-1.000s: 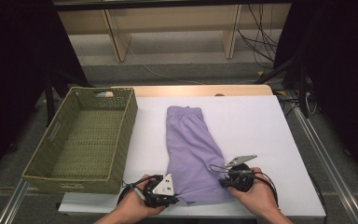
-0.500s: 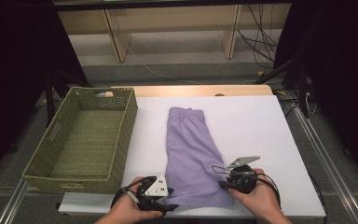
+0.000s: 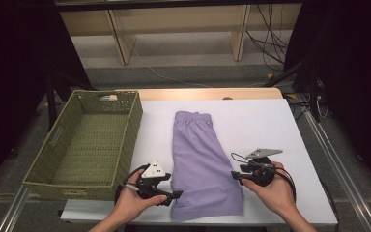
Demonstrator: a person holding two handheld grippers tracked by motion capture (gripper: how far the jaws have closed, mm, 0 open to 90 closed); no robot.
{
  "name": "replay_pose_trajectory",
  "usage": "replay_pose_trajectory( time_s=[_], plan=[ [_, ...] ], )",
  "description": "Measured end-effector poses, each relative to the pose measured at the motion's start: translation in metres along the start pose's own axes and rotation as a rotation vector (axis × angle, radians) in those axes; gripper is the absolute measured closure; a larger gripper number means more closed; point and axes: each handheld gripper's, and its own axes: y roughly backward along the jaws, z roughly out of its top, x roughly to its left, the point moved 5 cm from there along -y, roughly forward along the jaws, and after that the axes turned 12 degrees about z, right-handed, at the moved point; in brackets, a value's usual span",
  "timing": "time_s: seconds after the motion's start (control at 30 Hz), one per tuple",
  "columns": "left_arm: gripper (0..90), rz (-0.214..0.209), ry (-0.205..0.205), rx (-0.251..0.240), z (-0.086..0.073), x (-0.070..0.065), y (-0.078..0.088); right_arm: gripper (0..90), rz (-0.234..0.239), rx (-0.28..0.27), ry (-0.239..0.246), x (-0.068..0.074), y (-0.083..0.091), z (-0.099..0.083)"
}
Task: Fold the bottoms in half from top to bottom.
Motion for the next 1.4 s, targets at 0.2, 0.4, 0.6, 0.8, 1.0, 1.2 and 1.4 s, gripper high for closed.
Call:
replay_pose_trajectory(
  time_s=[0.2,0.4,0.6,0.8,1.0,1.2,1.4],
  plan=[
    [24.6,0.041,-0.049,0.078,-0.005,-0.006,-0.022,51.7,0.028,0.089,-0.006,-0.002,-0.029,-0.002],
    [36.7,0.085,-0.100,0.076,-0.001,-0.007,-0.024,71.0,-0.001,0.149,0.023,0.003,-0.034,-0.009],
    [58.8,0.121,-0.093,0.086,0.003,-0.011,-0.024,88.5,0.017,0.156,-0.014,0.006,-0.035,-0.010],
    [80.8,0.127,-0.100,0.092,0.005,-0.012,-0.024,89.5,0.028,0.161,-0.037,0.006,-0.033,-0.011],
    [85.8,0.100,-0.110,0.098,0.004,-0.011,-0.022,89.6,0.040,0.174,-0.061,0.010,-0.029,-0.015],
    [86.1,0.079,-0.130,0.106,0.002,-0.012,-0.017,89.6,0.054,0.184,-0.069,0.015,-0.026,-0.019],
    [86.2,0.058,-0.147,0.112,-0.002,-0.014,-0.008,89.6,0.077,0.208,-0.060,0.022,-0.024,-0.024]
  ],
)
